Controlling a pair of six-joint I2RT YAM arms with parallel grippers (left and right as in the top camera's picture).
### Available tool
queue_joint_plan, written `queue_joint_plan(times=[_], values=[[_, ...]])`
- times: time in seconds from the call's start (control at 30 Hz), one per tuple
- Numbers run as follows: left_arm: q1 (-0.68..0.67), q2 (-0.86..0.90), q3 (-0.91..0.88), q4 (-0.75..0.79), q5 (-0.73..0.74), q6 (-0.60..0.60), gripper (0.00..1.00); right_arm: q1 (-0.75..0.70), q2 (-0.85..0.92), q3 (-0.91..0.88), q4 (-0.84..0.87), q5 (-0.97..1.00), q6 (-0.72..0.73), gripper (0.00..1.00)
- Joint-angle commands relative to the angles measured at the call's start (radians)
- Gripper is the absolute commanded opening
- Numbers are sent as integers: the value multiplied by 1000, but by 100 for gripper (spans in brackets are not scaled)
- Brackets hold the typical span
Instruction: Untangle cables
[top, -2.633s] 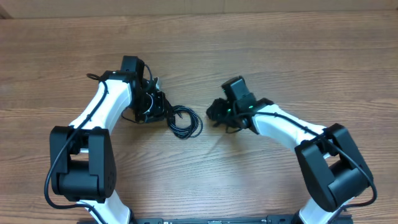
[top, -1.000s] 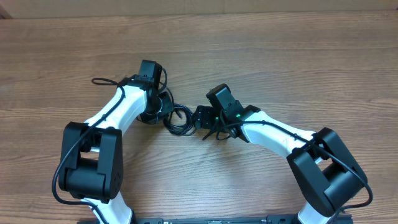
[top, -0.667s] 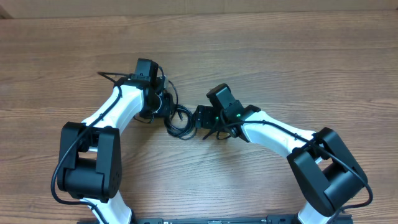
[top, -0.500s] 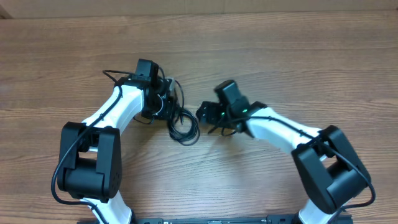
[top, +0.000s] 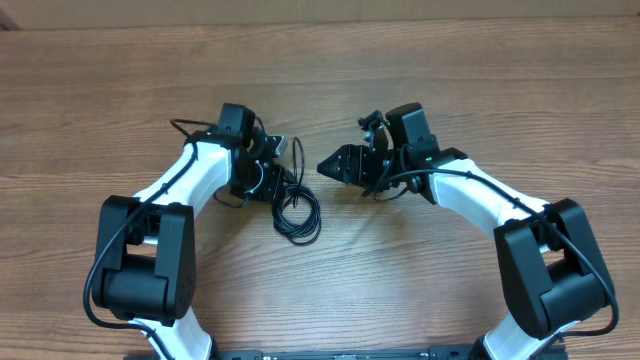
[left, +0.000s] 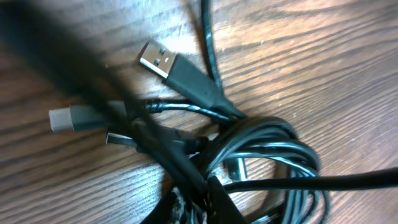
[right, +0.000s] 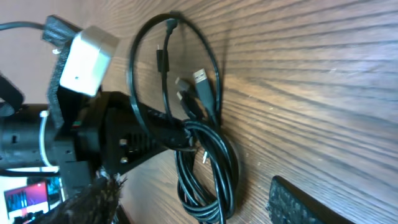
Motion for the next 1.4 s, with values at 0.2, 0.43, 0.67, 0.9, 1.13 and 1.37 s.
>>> queue_joint_plan(times=[0.2,0.43,0.67,0.9,1.13,1.37], values=[[-1,13,-62,-5,4,89,11,54,-21,13,67,125,103,59],[-1,14,-76,-23,-66,117,11,55,-19,13,76,284,103,70],[0,15,-99,1,-133,116,24,81,2,13,61,380,103,66],[-1,15,-99,6,-175,75,27,154,98,13,160,414,103,55],[-1,15,-99,8,-175,75,11,197,189,13,294,414,102,46],[-1,15,-99,18,-173,75,13,209,245,13,454,436,99,57]])
